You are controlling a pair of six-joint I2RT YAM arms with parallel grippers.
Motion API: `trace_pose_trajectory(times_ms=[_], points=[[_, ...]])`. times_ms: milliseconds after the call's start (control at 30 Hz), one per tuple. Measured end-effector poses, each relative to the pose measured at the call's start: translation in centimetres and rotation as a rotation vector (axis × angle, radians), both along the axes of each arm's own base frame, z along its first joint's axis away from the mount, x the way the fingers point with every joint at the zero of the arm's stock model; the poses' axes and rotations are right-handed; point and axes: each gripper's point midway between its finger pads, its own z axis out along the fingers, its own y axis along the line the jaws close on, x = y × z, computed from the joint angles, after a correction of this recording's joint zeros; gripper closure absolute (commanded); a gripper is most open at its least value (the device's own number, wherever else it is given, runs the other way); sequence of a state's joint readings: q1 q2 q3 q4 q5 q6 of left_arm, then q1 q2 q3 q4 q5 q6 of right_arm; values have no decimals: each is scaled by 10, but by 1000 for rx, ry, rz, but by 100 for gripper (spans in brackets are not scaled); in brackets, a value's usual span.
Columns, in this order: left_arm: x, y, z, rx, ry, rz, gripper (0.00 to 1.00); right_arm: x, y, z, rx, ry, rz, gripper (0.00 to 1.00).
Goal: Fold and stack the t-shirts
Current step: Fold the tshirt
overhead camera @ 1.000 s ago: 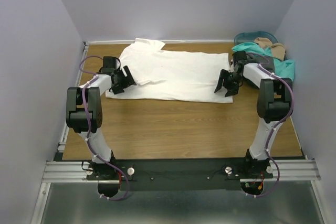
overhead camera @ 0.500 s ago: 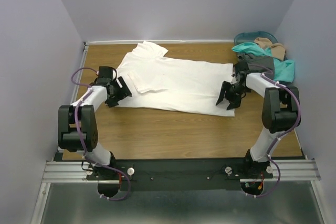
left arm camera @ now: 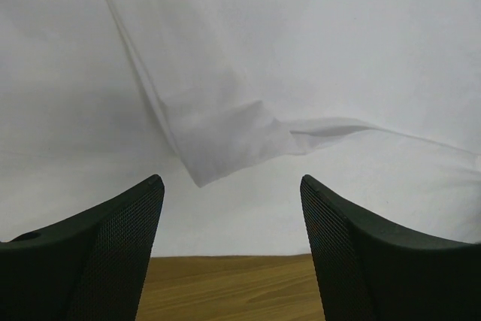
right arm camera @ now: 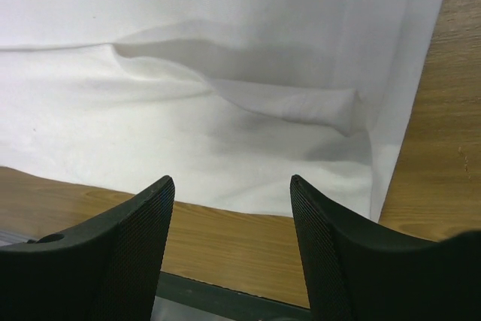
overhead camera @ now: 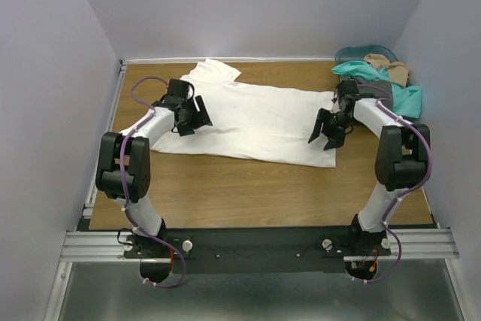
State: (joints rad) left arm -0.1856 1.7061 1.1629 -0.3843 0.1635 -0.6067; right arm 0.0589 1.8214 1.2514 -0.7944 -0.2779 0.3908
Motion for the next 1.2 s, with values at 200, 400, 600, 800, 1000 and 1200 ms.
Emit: trace_pose_trajectory(times_ms=[200, 400, 600, 800, 1000, 1200], points=[[-4, 2, -23, 18, 86, 9, 22, 4, 0, 4, 2, -11, 0, 30], [6, -3, -22, 16, 75, 2, 23, 4, 0, 5, 2, -11, 0, 30], [16, -12, -33, 14, 90, -18, 25, 6, 1, 7, 3, -18, 0, 30], [18, -16, -35, 11, 91, -26, 25, 12, 1, 12, 4, -36, 0, 30], [38, -32, -29, -2, 56, -54, 25, 13, 2, 13, 9, -40, 1, 30], [57, -53, -18, -22, 8, -103, 25, 13, 2, 13, 11, -39, 2, 30]])
